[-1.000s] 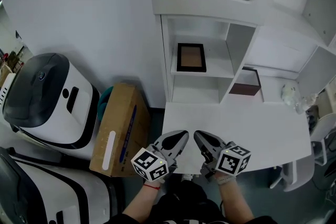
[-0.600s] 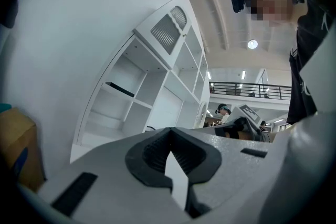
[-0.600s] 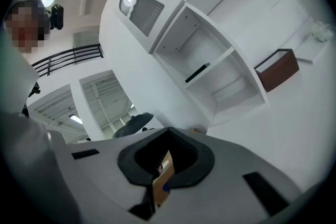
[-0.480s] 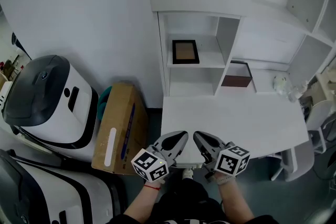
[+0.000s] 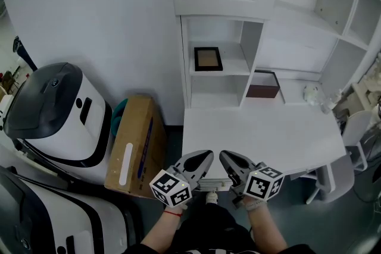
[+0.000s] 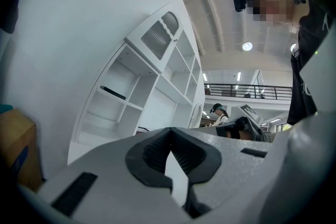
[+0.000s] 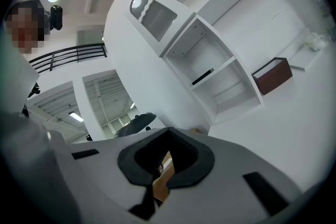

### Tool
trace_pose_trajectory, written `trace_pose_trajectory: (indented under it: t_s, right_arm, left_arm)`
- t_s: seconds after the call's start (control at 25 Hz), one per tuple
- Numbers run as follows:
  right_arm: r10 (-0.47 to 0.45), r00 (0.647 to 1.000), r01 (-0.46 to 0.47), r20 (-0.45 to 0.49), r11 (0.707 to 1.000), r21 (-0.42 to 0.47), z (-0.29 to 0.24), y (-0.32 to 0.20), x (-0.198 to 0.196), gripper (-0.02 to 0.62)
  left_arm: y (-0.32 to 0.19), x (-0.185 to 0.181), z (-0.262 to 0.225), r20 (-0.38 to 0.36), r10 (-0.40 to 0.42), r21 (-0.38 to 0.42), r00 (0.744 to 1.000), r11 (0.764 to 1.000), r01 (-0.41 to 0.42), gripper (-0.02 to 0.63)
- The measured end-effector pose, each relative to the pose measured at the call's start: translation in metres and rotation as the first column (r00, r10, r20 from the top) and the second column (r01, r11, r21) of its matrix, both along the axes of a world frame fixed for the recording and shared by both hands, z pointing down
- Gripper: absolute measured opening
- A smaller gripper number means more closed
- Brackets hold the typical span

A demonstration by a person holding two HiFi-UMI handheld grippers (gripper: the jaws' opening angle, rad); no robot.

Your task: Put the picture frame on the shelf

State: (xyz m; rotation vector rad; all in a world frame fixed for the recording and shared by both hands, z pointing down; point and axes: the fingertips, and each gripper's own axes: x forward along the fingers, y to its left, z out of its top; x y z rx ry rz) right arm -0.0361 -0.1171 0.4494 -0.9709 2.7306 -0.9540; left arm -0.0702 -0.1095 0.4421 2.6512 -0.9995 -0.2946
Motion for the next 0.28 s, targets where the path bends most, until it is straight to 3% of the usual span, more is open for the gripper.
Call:
trace_pose_trajectory:
  t_s: [0.28]
  right_arm:
    - [-0.005, 1.0, 0.006, -0.005, 1.0, 0.008, -0.002, 0.022, -0.007, 0.004]
  left_arm:
    - [0.02, -0.007, 0.0, -0.005, -0.01, 0.003, 1.0, 1.0, 0.01, 0.005]
